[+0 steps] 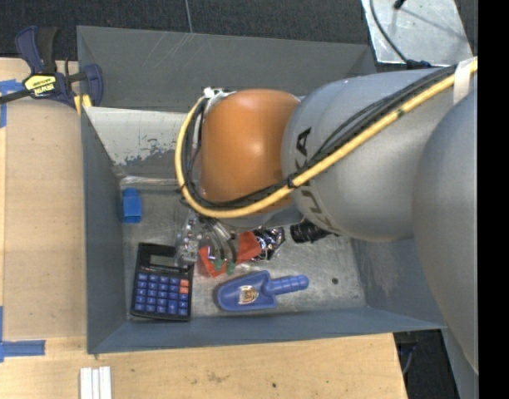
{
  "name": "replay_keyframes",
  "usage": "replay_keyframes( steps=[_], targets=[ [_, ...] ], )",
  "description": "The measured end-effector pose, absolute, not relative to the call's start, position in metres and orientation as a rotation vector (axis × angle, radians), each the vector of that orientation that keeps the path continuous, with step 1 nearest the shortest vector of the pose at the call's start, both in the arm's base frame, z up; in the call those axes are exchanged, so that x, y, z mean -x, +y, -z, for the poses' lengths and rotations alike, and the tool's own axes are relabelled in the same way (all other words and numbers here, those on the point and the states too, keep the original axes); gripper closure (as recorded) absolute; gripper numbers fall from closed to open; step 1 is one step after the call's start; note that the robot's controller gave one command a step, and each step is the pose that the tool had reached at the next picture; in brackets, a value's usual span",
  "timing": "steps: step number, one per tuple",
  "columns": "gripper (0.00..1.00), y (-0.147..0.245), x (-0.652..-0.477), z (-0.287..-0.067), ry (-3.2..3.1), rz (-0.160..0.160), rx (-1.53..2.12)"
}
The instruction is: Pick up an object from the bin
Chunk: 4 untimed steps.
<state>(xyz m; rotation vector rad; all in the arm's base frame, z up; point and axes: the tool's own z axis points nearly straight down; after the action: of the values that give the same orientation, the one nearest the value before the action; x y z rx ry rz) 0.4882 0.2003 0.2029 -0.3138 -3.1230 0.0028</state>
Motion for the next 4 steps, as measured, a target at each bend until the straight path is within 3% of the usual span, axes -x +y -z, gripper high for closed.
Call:
replay_keyframes(
  steps=[1, 2, 3, 4],
  targets=[
    [1.0, 0.209, -0.496, -0.271, -3.127, 0.0, 0.304],
    [0.0, 0.202, -0.498, -0.144, -3.138, 0.004, 0.249],
    [0.0, 0.2, -0.496, -0.125, -3.13, -0.002, 0.241],
    [0.0, 0.214, -0.497, -0.091, -3.12, 0.004, 0.412]
  ],
)
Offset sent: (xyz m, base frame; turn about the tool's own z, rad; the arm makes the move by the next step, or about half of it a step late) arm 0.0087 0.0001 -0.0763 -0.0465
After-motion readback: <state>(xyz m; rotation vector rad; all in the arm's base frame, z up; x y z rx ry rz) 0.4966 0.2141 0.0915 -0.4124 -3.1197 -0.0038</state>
